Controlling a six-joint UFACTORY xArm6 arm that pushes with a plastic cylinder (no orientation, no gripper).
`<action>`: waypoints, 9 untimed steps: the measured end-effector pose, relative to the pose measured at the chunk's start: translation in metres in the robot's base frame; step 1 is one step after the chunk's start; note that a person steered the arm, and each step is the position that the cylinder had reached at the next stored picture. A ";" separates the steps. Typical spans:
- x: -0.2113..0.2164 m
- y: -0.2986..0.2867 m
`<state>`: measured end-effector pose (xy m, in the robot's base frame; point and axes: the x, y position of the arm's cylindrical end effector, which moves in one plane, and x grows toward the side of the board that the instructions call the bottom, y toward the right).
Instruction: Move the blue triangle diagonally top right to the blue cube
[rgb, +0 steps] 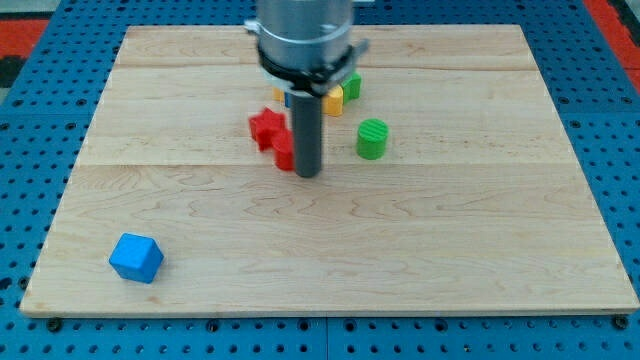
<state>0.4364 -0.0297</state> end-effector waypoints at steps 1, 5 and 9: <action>-0.019 0.000; -0.113 0.046; -0.130 -0.006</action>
<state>0.3060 -0.0358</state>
